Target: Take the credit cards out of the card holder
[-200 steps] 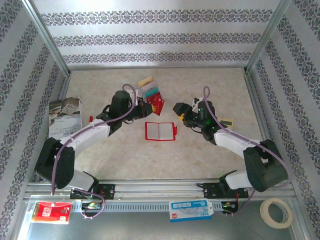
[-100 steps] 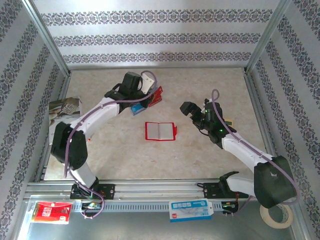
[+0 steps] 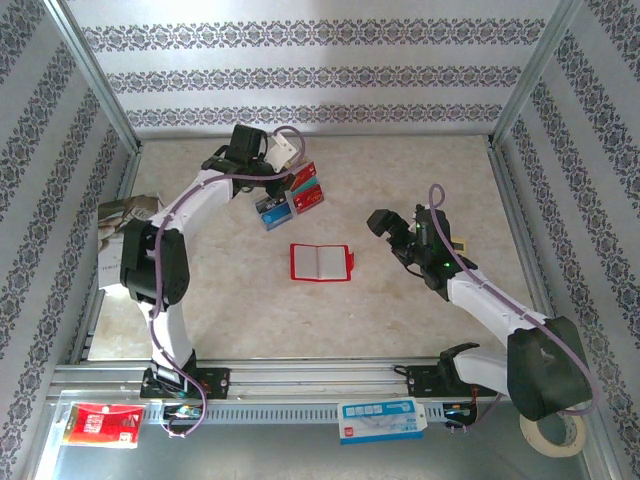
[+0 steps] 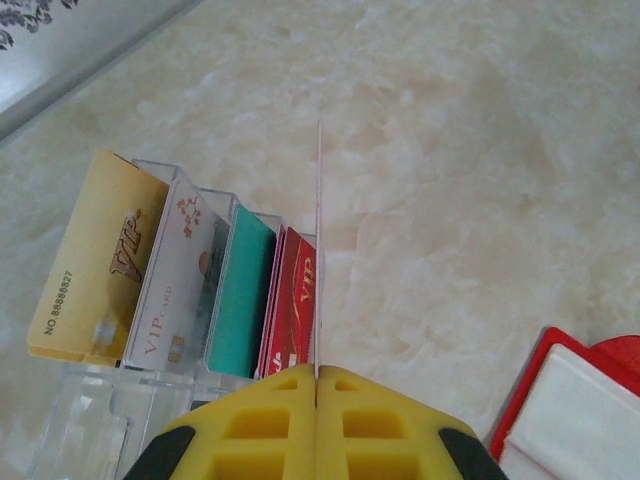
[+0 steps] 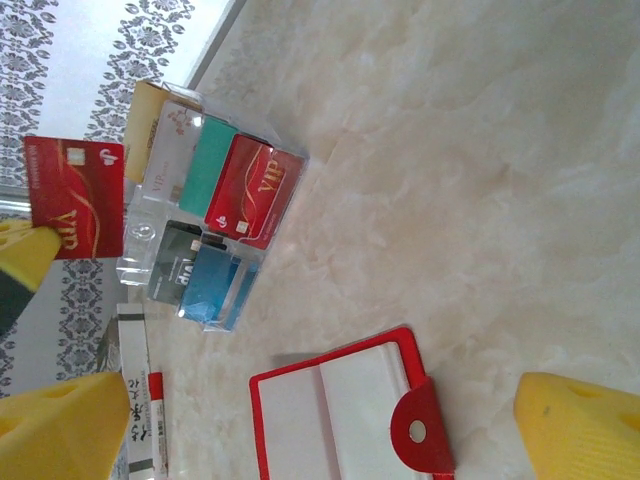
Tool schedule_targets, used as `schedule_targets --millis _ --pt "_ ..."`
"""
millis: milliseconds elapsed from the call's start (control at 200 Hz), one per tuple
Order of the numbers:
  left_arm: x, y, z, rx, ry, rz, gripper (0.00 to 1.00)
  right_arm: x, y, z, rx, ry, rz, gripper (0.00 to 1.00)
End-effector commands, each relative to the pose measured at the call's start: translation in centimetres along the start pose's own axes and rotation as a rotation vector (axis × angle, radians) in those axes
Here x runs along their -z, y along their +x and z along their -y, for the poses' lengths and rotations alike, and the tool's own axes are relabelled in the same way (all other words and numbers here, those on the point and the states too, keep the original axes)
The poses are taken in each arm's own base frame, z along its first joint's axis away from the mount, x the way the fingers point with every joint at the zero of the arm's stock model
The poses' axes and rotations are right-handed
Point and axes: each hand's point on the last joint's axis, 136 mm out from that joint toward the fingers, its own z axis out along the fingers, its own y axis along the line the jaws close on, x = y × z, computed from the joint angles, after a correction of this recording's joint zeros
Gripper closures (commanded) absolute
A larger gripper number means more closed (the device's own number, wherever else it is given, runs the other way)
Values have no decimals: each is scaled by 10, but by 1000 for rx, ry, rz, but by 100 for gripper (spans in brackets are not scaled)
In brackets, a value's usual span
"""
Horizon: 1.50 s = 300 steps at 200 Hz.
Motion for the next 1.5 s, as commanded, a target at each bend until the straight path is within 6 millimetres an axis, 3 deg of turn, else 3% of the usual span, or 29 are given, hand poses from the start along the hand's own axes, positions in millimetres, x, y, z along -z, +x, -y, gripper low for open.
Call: schedule_targets --millis 0,570,934,1494 --pt "-8 2 1 -52 36 -22 100 3 1 -2 15 -15 -8 2" --pt "-56 42 -16 -63 36 -147 100 0 1 -1 4 -14 -16 2" --pt "-68 48 -19 -100 61 -169 100 3 3 -1 -2 -21 -23 2" --pt "-80 48 -23 -70 78 -183 90 4 5 1 -16 -22 -29 2"
